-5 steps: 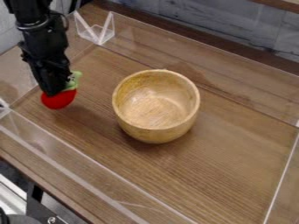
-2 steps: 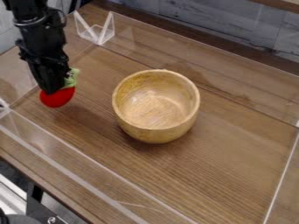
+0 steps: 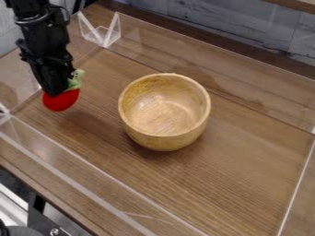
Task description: Move the red fruit to the left side of the table
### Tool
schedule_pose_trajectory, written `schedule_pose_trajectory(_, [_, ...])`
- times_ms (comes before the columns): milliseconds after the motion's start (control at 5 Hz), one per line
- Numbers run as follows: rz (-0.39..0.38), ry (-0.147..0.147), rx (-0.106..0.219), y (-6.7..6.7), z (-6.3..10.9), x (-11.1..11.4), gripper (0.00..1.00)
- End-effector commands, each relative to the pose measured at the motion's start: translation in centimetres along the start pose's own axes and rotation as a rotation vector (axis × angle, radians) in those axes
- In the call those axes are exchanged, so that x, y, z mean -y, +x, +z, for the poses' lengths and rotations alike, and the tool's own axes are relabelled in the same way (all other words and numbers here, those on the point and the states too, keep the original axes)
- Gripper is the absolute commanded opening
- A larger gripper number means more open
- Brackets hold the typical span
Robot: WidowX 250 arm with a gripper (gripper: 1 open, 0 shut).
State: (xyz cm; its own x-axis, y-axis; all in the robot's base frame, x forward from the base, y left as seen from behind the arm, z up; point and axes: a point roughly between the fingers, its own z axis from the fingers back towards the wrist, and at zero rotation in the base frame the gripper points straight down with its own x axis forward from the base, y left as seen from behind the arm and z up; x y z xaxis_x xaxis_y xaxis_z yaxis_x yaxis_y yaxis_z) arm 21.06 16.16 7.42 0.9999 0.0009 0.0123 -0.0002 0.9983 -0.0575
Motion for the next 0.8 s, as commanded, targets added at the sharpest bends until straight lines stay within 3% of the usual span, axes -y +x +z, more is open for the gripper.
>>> schedule_pose_trajectory(0, [0.009,0.022,0.03,0.68,1.26,-0.86,1.0])
schedule_pose_trajectory(200, [0.009,0.018,0.026,0.93,1.25,-1.14,1.0])
schedule_pose_trajectory(600, [0.015,0.002,0.046,1.55,1.89,-0.89,1.0])
